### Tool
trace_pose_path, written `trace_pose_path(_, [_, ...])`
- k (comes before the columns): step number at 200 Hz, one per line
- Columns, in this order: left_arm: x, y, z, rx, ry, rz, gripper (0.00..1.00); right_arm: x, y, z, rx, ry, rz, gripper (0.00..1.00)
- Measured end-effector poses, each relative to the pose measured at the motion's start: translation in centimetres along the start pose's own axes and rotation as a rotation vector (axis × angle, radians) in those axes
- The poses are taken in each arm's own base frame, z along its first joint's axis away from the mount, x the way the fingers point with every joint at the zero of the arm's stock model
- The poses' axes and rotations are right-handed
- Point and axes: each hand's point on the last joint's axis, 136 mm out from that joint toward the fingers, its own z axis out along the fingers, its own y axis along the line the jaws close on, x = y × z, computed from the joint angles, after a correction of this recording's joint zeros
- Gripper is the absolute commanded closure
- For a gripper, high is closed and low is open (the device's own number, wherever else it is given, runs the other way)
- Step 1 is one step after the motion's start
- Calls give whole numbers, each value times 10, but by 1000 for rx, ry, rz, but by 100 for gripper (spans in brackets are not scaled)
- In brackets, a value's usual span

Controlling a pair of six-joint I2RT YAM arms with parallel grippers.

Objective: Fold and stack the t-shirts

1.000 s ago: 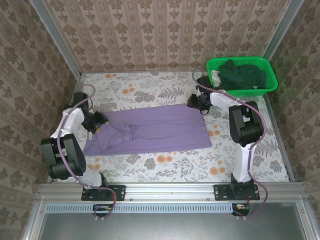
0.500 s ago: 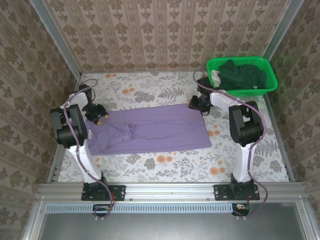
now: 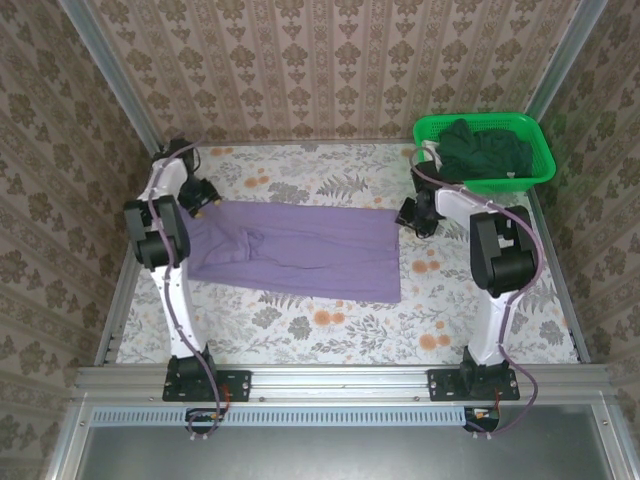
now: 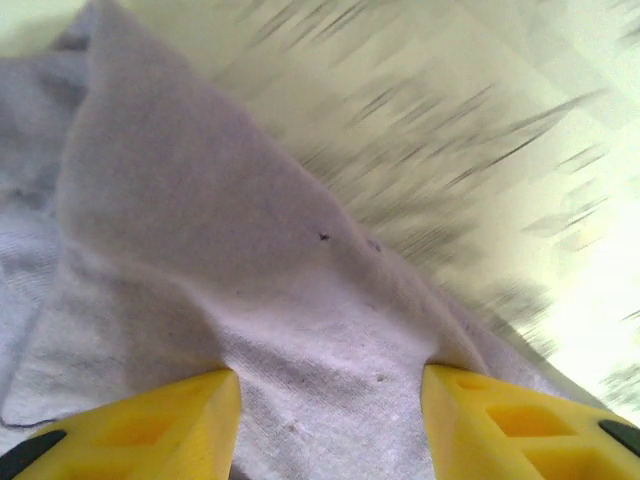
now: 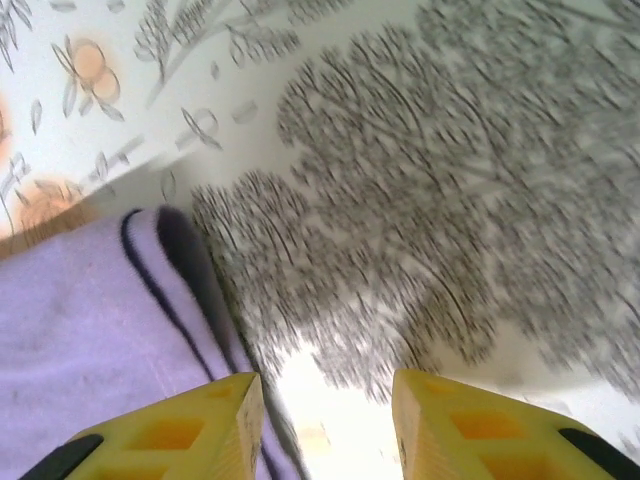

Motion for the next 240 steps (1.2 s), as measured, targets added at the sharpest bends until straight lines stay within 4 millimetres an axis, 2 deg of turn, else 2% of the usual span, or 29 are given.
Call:
trace_pose_path(20, [-25,-53,9,63,-79,72,43,12,-11,-23,2,-24,21,59])
trace_pose_path(31, [-30,-83,14,113,-121,109,42,18,-15,-40,-7,-50,20,59])
trace_pose_path(53, [-23,-138,18,220,-159,157,35,31,-17,-79,-56,-125,1,59])
trace_pose_path(77, [-9,-199,19,351,-193,201,31,48,-5,-114,-139,-195,-50,59])
trace_pose_path(89, [2,-226,18,414,-200,215,29,61,1,-121,-168,-201,-83,59])
trace_pose_path(106, [20,-260,13,478,-206,241,24,82,11,-122,-192,-181,-143,59])
trace_pose_path(126, [39,-290,-2,527,-215,275,16,113,23,-113,-220,-126,-218,59])
trace_pose_path(138, [51,-302,-12,537,-218,299,13,132,29,-108,-239,-81,-261,60])
trace_pose_path(157, [65,-305,-33,510,-222,314,9,157,40,-102,-267,-22,-330,61])
trace_pose_path(169, [68,-295,-52,470,-229,307,9,172,45,-99,-282,17,-376,62])
trace_pose_path(178, [70,-284,-74,444,-244,300,10,182,48,-97,-290,43,-406,64])
trace_pose_path(189, [71,-267,-106,414,-270,286,12,195,49,-94,-298,74,-436,66])
trace_pose_path(203, [75,-242,-149,384,-311,264,20,213,45,-88,-302,116,-471,67])
trace_pose_path(217, [86,-212,-187,360,-342,226,25,228,37,-77,-289,163,-488,67])
trace_pose_path(230, [101,-183,-205,329,-349,195,29,241,30,-65,-271,211,-494,66])
trace_pose_path(240, [116,-159,-205,295,-337,170,29,249,25,-55,-252,246,-495,66])
